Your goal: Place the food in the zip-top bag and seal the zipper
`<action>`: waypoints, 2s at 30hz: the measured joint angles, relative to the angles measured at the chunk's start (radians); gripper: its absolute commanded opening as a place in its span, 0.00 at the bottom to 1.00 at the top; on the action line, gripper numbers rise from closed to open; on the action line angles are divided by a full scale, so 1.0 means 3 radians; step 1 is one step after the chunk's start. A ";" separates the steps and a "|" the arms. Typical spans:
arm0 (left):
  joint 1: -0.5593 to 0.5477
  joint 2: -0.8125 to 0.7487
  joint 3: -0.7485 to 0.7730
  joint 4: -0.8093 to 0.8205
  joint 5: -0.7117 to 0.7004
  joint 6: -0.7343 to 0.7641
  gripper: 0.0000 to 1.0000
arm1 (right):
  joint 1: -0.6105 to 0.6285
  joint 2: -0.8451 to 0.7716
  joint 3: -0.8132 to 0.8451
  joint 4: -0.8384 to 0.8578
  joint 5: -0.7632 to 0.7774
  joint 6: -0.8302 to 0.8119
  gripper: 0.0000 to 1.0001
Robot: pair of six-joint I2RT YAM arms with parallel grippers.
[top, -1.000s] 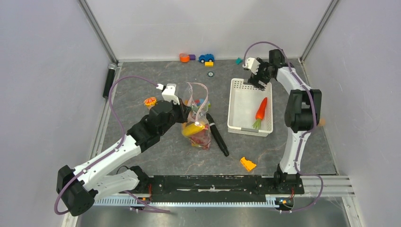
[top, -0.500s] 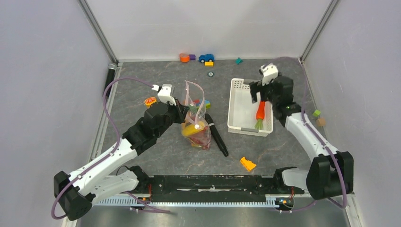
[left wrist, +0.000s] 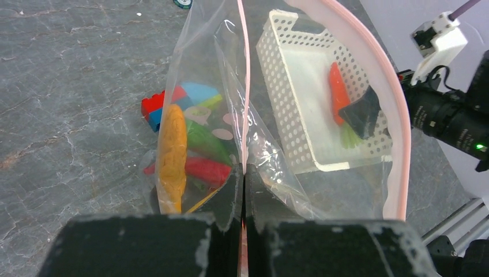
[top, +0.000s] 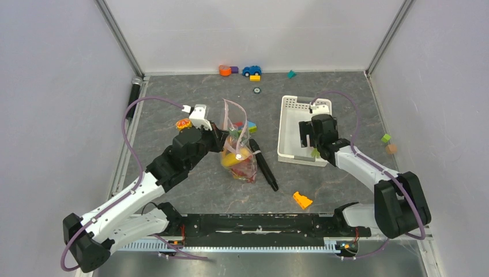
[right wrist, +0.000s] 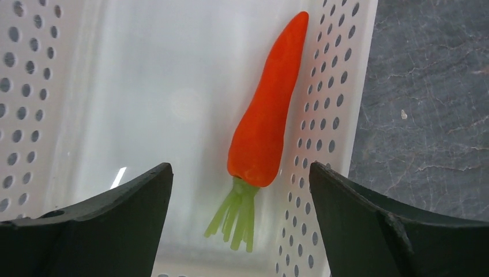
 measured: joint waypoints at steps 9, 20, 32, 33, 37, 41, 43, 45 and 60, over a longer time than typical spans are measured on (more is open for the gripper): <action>0.0000 -0.0134 -0.0001 -0.0095 0.0001 -0.0011 0.02 | 0.0011 0.0291 -0.0193 0.0262 0.0074 0.0149 0.78; 0.0000 -0.0267 0.0106 -0.0258 0.0001 -0.0011 0.02 | 0.0011 0.0604 -0.0270 0.0563 0.0100 0.0352 0.41; 0.0000 -0.0244 0.0233 -0.0184 0.0212 -0.0011 0.02 | 0.0011 -0.0184 -0.0378 0.0922 -0.0242 0.0065 0.21; 0.0000 -0.0238 0.0240 -0.0167 0.0240 -0.0013 0.02 | 0.0011 -0.0305 -0.0378 0.0970 -0.0300 0.0024 0.21; 0.0000 -0.0221 0.0264 -0.0139 0.0314 -0.0013 0.02 | 0.0008 -0.0772 -0.0378 0.1227 -0.0866 -0.0134 0.22; 0.0000 -0.0168 0.0294 -0.0079 0.0379 -0.0013 0.02 | 0.0052 -0.1054 -0.0374 0.1602 -0.1668 -0.0130 0.21; 0.0000 -0.0140 0.0295 -0.0056 0.0397 -0.0015 0.02 | 0.0168 -0.1099 -0.0334 0.1798 -0.1986 -0.0076 0.21; 0.0000 -0.0116 0.0295 -0.0034 0.0421 -0.0027 0.02 | 0.0334 -0.1085 -0.0256 0.1921 -0.2163 -0.0041 0.22; 0.0000 -0.0118 0.0317 -0.0001 0.0469 -0.0205 0.02 | 0.1676 -0.0126 0.0547 0.2998 -0.1974 0.0160 0.26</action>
